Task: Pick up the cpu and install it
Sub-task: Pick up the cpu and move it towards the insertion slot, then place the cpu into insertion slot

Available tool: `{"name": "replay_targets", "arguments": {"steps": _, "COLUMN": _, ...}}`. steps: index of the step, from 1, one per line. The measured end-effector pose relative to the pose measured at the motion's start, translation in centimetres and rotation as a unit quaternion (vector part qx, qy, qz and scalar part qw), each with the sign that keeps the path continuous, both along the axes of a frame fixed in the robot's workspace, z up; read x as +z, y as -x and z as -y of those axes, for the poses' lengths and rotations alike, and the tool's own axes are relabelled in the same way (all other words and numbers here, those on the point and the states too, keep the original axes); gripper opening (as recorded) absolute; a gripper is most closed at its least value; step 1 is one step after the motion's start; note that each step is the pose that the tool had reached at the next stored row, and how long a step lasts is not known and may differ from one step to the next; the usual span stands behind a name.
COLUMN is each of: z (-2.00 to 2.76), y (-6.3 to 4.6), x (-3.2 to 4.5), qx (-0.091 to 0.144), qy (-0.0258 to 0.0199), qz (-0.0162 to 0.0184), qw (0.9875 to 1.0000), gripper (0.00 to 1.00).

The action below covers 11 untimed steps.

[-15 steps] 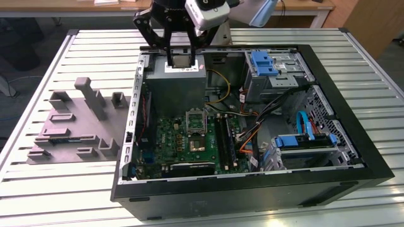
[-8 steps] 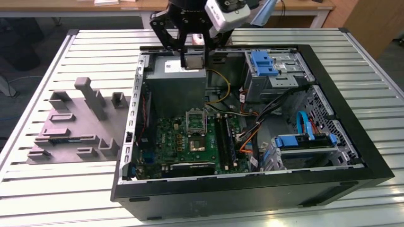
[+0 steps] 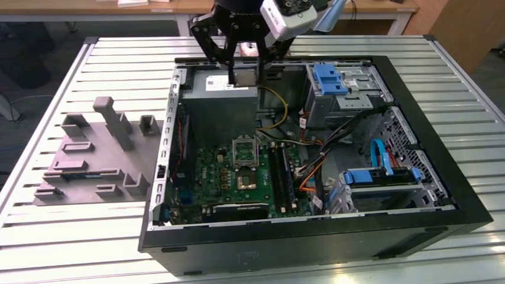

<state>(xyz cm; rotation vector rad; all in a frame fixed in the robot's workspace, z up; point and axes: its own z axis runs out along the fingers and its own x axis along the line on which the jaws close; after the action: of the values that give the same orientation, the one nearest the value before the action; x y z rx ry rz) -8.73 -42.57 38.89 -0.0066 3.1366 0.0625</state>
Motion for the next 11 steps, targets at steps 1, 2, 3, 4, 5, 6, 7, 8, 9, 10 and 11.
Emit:
{"name": "replay_targets", "arguments": {"steps": 1, "z": 0.0, "y": -0.01, "x": 0.0, "qx": 0.0, "qy": 0.0, "qz": 0.0, "qw": 1.0, "gripper": 0.47}}
{"name": "replay_targets", "arguments": {"steps": 2, "z": 0.0, "y": -0.03, "x": 0.0, "qx": 0.0, "qy": 0.0, "qz": 0.0, "qw": 1.0, "gripper": 0.47}}
{"name": "replay_targets", "arguments": {"steps": 3, "z": 0.0, "y": -0.04, "x": 0.0, "qx": 0.0, "qy": 0.0, "qz": 0.0, "qw": 1.0, "gripper": 0.47}}
{"name": "replay_targets", "arguments": {"steps": 4, "z": 0.0, "y": -0.05, "x": 0.0, "qx": 0.0, "qy": 0.0, "qz": 0.0, "qw": 1.0, "gripper": 0.47}}
{"name": "replay_targets", "arguments": {"steps": 5, "z": 0.0, "y": -0.06, "x": 0.0, "qx": 0.0, "qy": 0.0, "qz": 0.0, "qw": 1.0, "gripper": 0.47}}
{"name": "replay_targets", "arguments": {"steps": 6, "z": 0.0, "y": -0.07, "x": 0.0, "qx": 0.0, "qy": 0.0, "qz": 0.0, "qw": 1.0, "gripper": 0.47}}
{"name": "replay_targets", "arguments": {"steps": 7, "z": 0.0, "y": -0.08, "x": 0.0, "qx": 0.0, "qy": 0.0, "qz": 0.0, "qw": 1.0, "gripper": 0.47}}
{"name": "replay_targets", "arguments": {"steps": 8, "z": 0.0, "y": -0.09, "x": 0.0, "qx": 0.0, "qy": 0.0, "qz": 0.0, "qw": 1.0, "gripper": 0.47}}
{"name": "replay_targets", "arguments": {"steps": 9, "z": 0.03, "y": -0.09, "x": -0.01, "qx": 0.0, "qy": 0.0, "qz": 0.0, "qw": 1.0, "gripper": 0.47}}
{"name": "replay_targets", "arguments": {"steps": 10, "z": 0.18, "y": -0.1, "x": -0.05, "qx": 0.0, "qy": 0.0, "qz": 0.0, "qw": 1.0, "gripper": 0.47}}
{"name": "replay_targets", "arguments": {"steps": 11, "z": 0.44, "y": -0.1, "x": -0.16, "qx": 0.0, "qy": 0.0, "qz": -0.0001, "qw": 1.0, "gripper": 0.47}}
